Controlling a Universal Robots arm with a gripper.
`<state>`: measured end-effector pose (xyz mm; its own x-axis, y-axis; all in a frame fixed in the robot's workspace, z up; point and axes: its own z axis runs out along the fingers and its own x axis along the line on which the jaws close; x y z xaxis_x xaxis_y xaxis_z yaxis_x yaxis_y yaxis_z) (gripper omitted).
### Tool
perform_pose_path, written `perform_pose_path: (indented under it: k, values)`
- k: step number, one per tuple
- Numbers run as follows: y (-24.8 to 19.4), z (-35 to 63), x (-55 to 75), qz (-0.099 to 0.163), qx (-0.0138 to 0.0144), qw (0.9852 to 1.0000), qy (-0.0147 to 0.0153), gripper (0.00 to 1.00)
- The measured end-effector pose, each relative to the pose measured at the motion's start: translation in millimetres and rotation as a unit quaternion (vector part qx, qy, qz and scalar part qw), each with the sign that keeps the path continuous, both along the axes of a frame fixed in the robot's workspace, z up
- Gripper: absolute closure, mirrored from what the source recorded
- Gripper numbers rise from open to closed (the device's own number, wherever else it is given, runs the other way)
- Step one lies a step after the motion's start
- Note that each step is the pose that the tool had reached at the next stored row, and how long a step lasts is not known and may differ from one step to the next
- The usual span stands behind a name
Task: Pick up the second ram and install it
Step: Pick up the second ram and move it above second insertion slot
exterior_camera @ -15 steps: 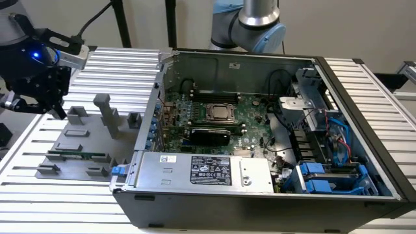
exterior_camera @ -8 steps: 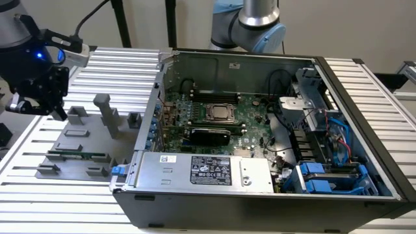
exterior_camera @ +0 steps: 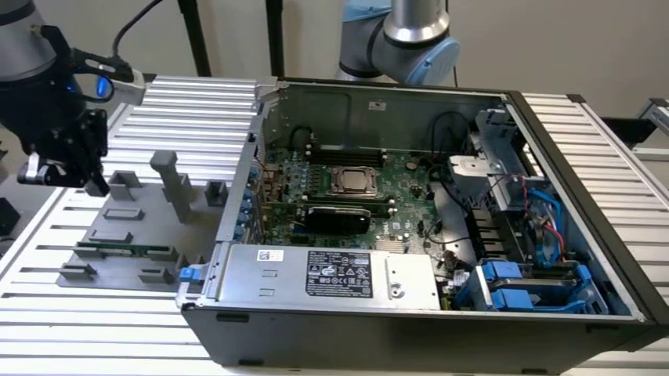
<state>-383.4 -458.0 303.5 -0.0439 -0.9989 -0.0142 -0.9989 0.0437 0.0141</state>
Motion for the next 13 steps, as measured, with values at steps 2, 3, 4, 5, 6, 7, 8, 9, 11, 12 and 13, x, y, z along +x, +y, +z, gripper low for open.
perform_pose_path:
  k: [2, 3, 4, 5, 6, 7, 8, 9, 11, 12, 13]
  values:
    - [0.0, -2.0, 0.0, 0.006, -0.0008, 1.0000, -0.0003, 1.00]
    - [0.0, -3.4, 0.0, 0.006, -0.0010, 1.0000, -0.0003, 1.00]
    - [0.0, -4.9, 0.0, 0.006, -0.0013, 1.0000, -0.0004, 0.00]
    - [0.0, -6.2, 0.0, 0.006, -0.0016, 1.0000, -0.0003, 0.00]
    - [0.0, -7.8, 0.0, 0.006, -0.0019, 1.0000, -0.0004, 0.00]
    - [0.0, -9.2, 0.0, 0.006, -0.0021, 1.0000, -0.0004, 0.00]
    - [0.0, -10.7, 0.0, 0.006, -0.0022, 1.0000, -0.0004, 0.00]
    - [0.0, -12.2, 0.0, 0.006, -0.0023, 1.0000, -0.0006, 0.00]
    - [0.0, -14.8, 0.0, 0.006, -0.0026, 1.0000, -0.0006, 0.00]
    - [0.0, -15.7, 0.0, 0.006, -0.0026, 1.0000, -0.0006, 0.00]
    - [-0.1, -16.6, 0.0, 0.006, -0.0026, 1.0000, -0.0005, 0.00]
